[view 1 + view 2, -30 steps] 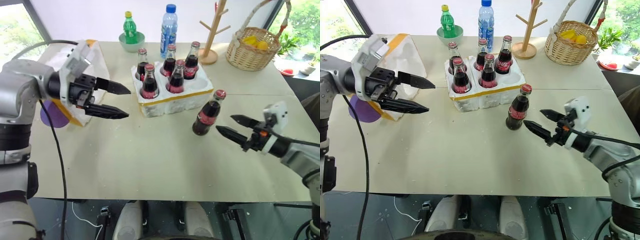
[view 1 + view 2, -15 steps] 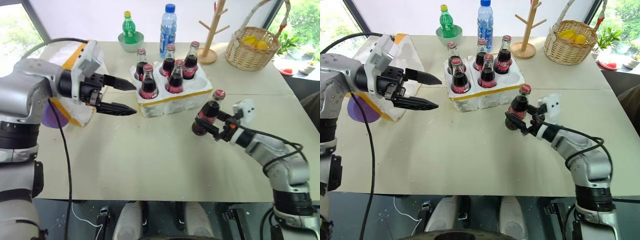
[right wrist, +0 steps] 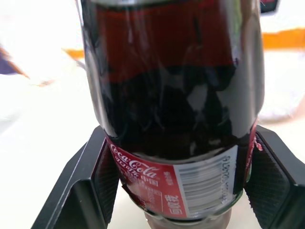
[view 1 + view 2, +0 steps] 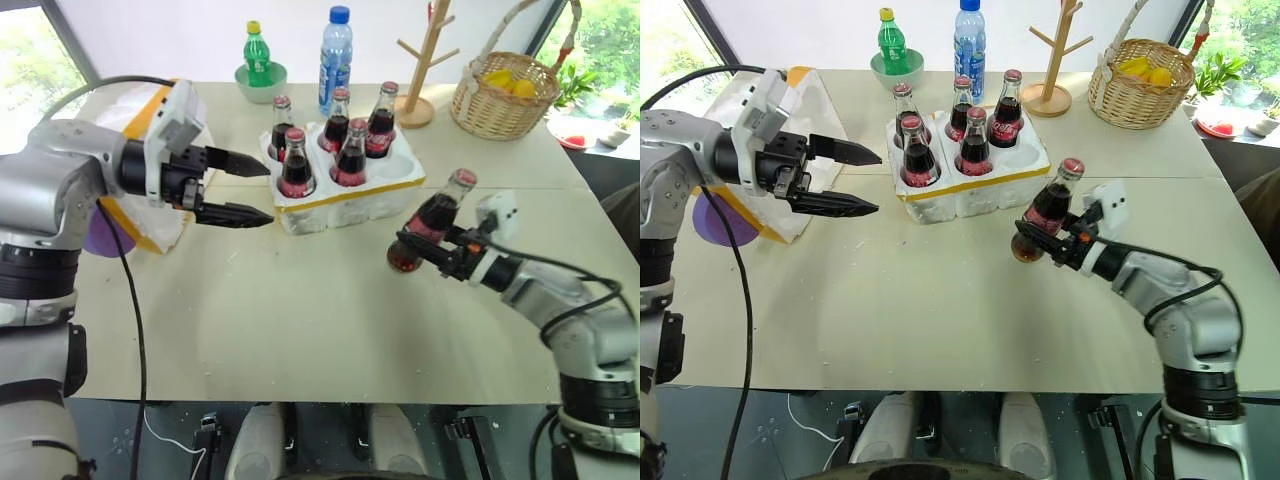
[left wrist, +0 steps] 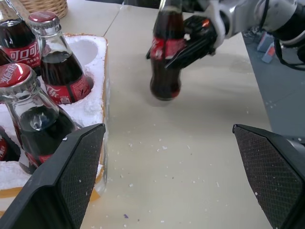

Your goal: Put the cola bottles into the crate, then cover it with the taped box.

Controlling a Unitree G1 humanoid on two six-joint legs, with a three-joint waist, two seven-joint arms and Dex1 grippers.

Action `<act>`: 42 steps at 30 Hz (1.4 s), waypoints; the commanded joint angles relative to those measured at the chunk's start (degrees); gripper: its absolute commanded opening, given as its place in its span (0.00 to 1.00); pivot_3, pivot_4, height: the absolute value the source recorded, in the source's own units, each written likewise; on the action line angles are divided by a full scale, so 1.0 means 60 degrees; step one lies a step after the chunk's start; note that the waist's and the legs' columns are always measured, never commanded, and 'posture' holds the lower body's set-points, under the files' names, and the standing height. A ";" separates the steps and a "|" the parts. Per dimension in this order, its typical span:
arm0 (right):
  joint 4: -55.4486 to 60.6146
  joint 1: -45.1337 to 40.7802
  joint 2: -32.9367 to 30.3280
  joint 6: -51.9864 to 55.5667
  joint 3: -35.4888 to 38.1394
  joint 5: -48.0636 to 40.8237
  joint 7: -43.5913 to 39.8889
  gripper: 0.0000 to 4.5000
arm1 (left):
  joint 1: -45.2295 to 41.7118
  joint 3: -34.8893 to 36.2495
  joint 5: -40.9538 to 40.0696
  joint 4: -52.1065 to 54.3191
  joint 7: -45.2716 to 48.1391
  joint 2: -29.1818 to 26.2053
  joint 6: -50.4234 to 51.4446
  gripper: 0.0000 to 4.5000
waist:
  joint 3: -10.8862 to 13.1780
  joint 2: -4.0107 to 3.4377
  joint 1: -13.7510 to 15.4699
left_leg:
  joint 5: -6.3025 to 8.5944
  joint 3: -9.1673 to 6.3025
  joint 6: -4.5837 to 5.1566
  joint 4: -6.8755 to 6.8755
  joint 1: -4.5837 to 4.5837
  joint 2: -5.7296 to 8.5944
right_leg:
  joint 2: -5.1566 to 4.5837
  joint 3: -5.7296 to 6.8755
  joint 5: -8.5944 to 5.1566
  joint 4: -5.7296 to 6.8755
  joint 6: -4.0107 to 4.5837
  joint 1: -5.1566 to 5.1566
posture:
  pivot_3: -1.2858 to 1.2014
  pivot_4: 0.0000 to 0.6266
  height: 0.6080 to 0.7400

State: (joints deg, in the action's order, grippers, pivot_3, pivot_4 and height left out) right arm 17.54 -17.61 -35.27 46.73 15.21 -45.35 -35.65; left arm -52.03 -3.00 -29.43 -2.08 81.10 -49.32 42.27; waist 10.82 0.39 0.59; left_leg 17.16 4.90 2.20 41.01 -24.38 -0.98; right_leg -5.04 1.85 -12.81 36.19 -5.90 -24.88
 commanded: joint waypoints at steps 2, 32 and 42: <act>0.0221 -0.1995 -0.0681 0.0217 0.0823 -0.1156 -0.0196 0.64 | -0.0121 0.0414 -0.0270 0.0165 -0.0193 0.0031 -0.0061 1.00 | 0.0000 -0.0001 -0.0054 | 0.0000 0.0001 0.0000 0.0000 0.0002 0.0000 | 0.0000 -0.0002 0.0000 0.0001 0.0000 0.0000 | 0.52 0.24 1.00; -0.6962 -0.6537 0.1252 -0.3086 -0.1865 0.4370 0.0244 0.99 | -0.0121 0.1007 -0.0381 0.0176 -0.1361 0.0114 -0.0188 1.00 | 0.0003 -0.0006 -0.0228 | -0.0037 0.0005 -0.0063 -0.0014 -0.0090 0.0003 | 0.0001 0.0002 0.0002 0.0011 -0.0003 -0.0083 | 0.52 0.24 1.00; -0.3640 -0.6173 -0.3045 0.0251 -0.0317 0.1799 -0.3384 0.99 | 0.1701 0.3287 -0.0946 0.2107 -0.1730 -0.2626 0.1116 1.00 | 0.0007 -0.0009 -0.0298 | -0.0031 0.0008 -0.0053 -0.0017 -0.0088 -0.0022 | -0.0003 0.0000 0.0001 -0.0001 -0.0002 -0.0088 | 0.52 0.24 1.00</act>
State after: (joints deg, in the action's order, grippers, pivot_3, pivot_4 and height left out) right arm -7.68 -53.47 -51.77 46.07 10.75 -31.23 -52.53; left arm -42.42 11.61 -34.31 7.29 71.78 -62.39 47.13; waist 10.86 0.34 -1.20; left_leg 16.98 4.97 1.89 40.89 -24.87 -1.14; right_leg -5.05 1.84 -12.81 36.15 -5.90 -25.42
